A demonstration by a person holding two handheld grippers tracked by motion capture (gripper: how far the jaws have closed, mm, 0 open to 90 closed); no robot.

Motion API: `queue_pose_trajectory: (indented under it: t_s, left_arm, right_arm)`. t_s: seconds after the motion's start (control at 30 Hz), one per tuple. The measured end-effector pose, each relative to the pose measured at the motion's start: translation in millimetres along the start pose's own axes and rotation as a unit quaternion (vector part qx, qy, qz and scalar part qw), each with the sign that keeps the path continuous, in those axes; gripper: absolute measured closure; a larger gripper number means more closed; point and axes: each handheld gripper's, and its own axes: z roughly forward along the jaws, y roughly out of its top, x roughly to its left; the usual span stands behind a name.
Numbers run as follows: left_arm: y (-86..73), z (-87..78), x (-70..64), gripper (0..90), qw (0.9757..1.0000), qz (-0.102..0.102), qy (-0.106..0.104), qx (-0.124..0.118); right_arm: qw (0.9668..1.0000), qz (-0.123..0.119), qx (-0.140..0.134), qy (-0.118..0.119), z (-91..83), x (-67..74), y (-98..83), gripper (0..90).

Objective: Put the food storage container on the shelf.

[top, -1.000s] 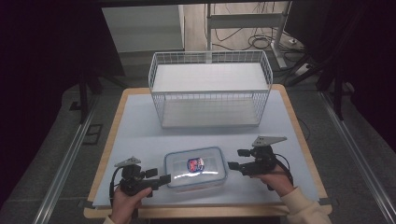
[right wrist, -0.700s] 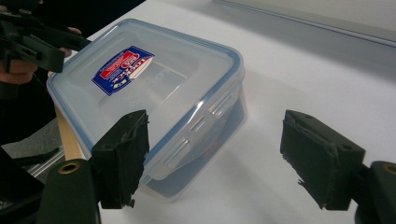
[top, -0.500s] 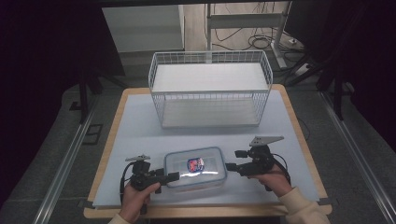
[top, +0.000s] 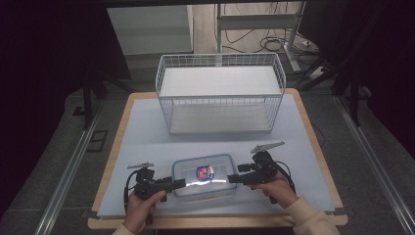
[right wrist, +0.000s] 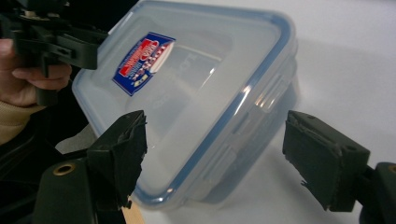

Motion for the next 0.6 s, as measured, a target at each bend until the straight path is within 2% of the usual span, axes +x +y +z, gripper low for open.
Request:
queue_pose_trajectory:
  t_s: [0.07,0.1,0.13,0.17,0.2,0.27,0.37,0.4,0.43,0.47,0.53,0.6]
  left_arm:
    - [-0.1,0.0,0.0,30.4,1.0000,0.000,0.000,0.000]
    - [-0.1,0.0,0.0,30.4,1.0000,0.000,0.000,0.000]
    - [-0.1,0.0,-0.1,30.4,1.0000,0.000,0.000,0.000]
    - [-0.1,0.0,-0.1,30.4,1.0000,0.001,0.000,0.000]
    - [-0.1,0.0,-0.1,30.4,1.0000,0.001,0.000,0.000]
    - [-0.1,0.0,-0.2,30.4,1.0000,0.001,0.001,0.000]
    - [-0.1,0.1,-0.3,30.4,1.0000,0.001,0.001,-0.001]
    - [-0.3,-0.3,-0.6,30.6,1.0000,0.003,0.003,-0.001]
    - [-0.3,-0.3,-0.6,30.8,1.0000,0.003,0.003,-0.001]
    - [-0.6,-0.5,-0.9,31.1,1.0000,0.004,0.004,-0.002]
    - [-1.4,-2.5,-1.9,32.9,1.0000,0.003,0.003,-0.009]
    - [-2.5,-4.1,-3.6,35.1,0.9999,0.005,0.004,-0.014]
  right_arm:
    - [0.9998,0.016,0.008,0.008,5.7,-1.8,0.8,21.3]
    - [0.9998,0.016,0.008,0.008,5.7,-1.8,0.8,21.3]
    - [0.9990,0.037,0.011,0.024,10.0,-5.3,1.9,20.8]
    - [0.9990,0.037,0.011,0.024,10.0,-5.3,1.9,20.8]
    - [0.9975,0.056,0.018,0.038,13.4,-7.3,2.7,21.0]
    - [0.9966,0.068,0.020,0.042,15.8,-8.6,3.0,20.7]
    - [0.9955,0.082,0.020,0.045,14.1,-10.5,3.5,25.6]
    - [0.9941,0.095,0.015,0.050,10.6,-13.9,4.0,31.6]
    - [0.9941,0.095,0.015,0.050,10.6,-13.9,4.0,31.6]
    - [0.9922,0.109,0.012,0.058,9.3,-16.4,3.1,34.4]
    - [0.9910,0.118,0.008,0.063,7.6,-17.6,2.1,37.0]
    - [0.9906,0.121,0.004,0.064,5.8,-16.6,1.2,38.7]
